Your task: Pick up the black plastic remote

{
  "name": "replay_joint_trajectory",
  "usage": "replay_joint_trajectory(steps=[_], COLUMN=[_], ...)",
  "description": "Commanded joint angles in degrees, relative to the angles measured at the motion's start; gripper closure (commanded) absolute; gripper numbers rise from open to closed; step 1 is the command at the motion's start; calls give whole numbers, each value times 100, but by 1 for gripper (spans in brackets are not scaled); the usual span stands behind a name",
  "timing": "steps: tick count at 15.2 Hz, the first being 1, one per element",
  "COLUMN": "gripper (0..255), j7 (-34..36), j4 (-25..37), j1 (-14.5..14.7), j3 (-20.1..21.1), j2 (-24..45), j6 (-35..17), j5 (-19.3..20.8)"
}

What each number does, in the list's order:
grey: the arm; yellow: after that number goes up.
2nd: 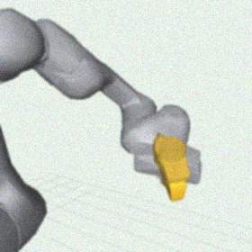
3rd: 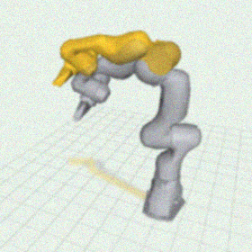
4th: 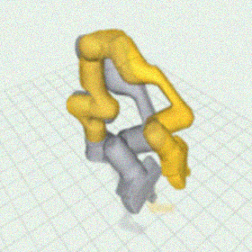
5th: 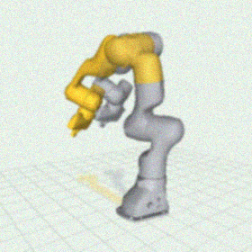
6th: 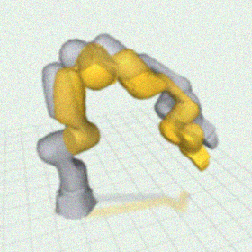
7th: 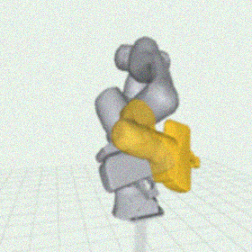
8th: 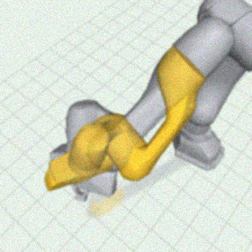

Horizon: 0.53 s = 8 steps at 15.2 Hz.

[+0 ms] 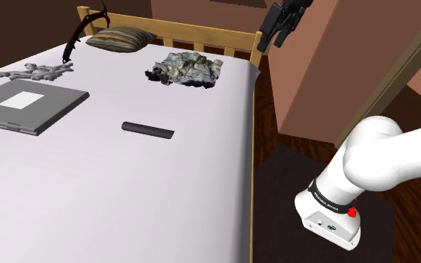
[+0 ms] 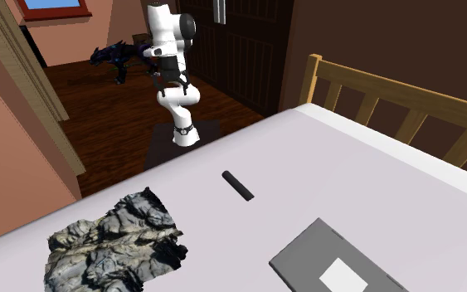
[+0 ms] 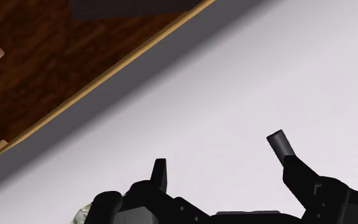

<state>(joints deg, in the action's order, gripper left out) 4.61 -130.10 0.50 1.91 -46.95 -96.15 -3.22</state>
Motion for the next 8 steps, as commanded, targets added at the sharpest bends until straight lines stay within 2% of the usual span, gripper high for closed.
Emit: replay_joint_trajectory(steps=[1, 8], gripper=[0, 0], j7=[0, -71], j4=[0, 208], j1=[0, 193], j3=[0, 361], j2=[0, 1269], j6=[0, -851], j5=[0, -9])
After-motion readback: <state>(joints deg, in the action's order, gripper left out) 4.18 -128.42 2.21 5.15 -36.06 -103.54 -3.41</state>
